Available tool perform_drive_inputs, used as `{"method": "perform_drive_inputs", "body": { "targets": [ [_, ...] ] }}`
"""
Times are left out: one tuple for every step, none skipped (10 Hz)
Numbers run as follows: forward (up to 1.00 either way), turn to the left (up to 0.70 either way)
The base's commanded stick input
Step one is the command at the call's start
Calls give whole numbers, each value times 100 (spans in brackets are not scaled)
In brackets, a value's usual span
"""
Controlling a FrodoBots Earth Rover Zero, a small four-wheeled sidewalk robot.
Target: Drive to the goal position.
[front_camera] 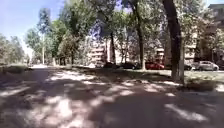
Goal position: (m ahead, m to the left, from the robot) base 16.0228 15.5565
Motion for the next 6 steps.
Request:
{"method": "perform_drive_inputs", "body": {
  "targets": [
    [85, 34],
    [85, 34],
    [85, 34],
    [85, 34],
    [85, 34],
    [85, 34]
  ]
}}
